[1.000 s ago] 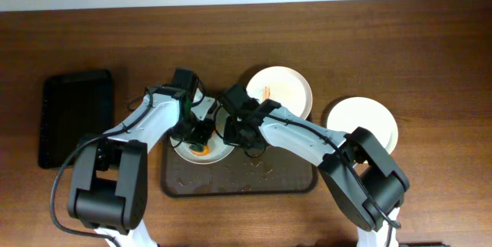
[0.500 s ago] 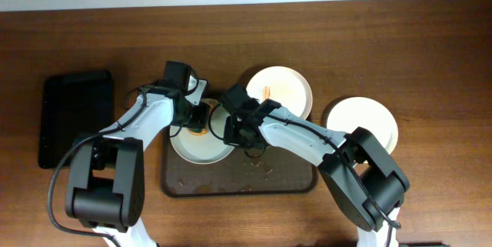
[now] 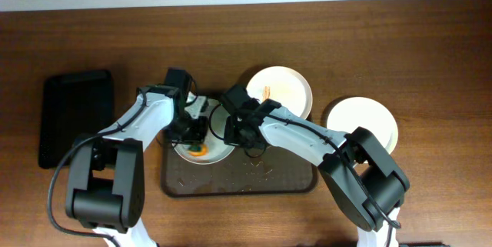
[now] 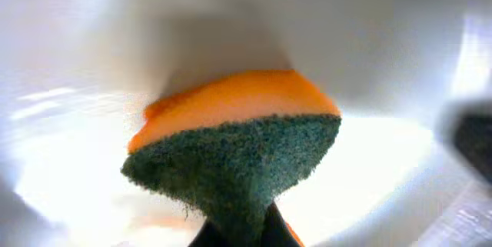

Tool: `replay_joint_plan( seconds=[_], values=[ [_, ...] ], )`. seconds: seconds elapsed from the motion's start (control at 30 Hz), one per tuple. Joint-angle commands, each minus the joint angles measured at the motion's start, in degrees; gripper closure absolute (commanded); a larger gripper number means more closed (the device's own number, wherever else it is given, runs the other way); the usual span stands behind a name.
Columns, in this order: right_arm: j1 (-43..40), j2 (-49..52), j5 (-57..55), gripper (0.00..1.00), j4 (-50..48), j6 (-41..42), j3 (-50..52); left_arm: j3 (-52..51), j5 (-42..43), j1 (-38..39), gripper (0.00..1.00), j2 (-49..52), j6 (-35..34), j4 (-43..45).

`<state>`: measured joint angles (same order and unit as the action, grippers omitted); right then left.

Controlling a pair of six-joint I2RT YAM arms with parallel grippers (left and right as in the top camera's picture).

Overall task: Clean dirty plates on tray and stack at the side
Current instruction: 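Scrub the held plate with the sponge in the left gripper, then carry the plate right with right gripper and stack it on the first plate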

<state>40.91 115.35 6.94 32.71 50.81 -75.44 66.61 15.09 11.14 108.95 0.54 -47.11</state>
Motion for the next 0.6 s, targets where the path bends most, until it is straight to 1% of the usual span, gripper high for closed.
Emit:
replay_joint_plan(
  seconds=[0.0, 0.03, 0.07, 0.13, 0.17, 0.23, 0.27, 0.33, 0.37, 0.4, 0.43, 0.47, 0.53, 0.57],
  values=[
    [-0.15, 1.22, -1.36, 0.96, 0.92, -1.01, 0.22, -2.49, 9.84, 0.33, 1.00, 3.58, 6.32, 4.48],
    [-0.15, 1.22, -1.36, 0.96, 0.92, -1.01, 0.22, -2.49, 7.56, 0.33, 1.00, 3.58, 3.69, 7.26],
    [-0.15, 1.22, -1.38, 0.96, 0.92, -1.03, 0.22, -2.49, 3.06, 0.33, 1.00, 3.58, -0.22, 9.77],
    [-0.15, 1.22, -1.38, 0.96, 0.92, -1.03, 0.22, -2.49, -8.55, 0.33, 1.00, 3.58, -7.30, 14.27],
    [-0.15, 1.22, -1.38, 0.96, 0.92, -1.03, 0.22, -2.49, -17.46, 0.33, 1.00, 3.58, -13.14, 15.89],
    [-0.15, 1.22, -1.38, 0.96, 0.92, -1.01, 0.22, -2.49, -28.02, 0.33, 1.00, 3.58, -19.30, 15.56],
    [-0.15, 1.22, -1.38, 0.96, 0.92, -1.03, 0.22, -2.49, -29.68, 0.33, 1.00, 3.58, -19.39, 13.90],
    [-0.15, 1.22, -1.38, 0.96, 0.92, -1.01, 0.22, -2.49, -29.42, 0.35, 1.00, 3.58, -19.39, 9.70],
    [-0.15, 1.22, -1.36, 0.96, 0.92, -1.01, 0.22, -2.49, -27.87, 0.33, 1.00, 3.58, -19.32, 5.68],
    [-0.15, 1.22, -1.36, 0.96, 0.92, -1.03, 0.22, -2.49, -24.02, 0.33, 1.00, 3.58, -18.45, 1.92],
    [-0.15, 1.22, -1.36, 0.96, 0.92, -1.03, 0.22, -2.47, -18.95, 0.33, 1.00, 3.58, -15.58, -0.09],
    [-0.15, 1.22, -1.33, 0.96, 0.92, -1.03, 0.22, -2.23, -14.38, 0.33, 1.00, 3.56, -13.00, -1.42],
    [-0.15, 1.22, -1.07, 0.96, 0.92, -1.03, 0.22, 0.00, -1.81, 0.26, 1.00, 3.56, -6.08, -3.89],
    [-0.15, 1.22, -1.07, 0.96, 0.92, -1.03, 0.22, 1.90, 1.86, 0.15, 1.00, 3.54, -5.16, -4.63]
  ],
)
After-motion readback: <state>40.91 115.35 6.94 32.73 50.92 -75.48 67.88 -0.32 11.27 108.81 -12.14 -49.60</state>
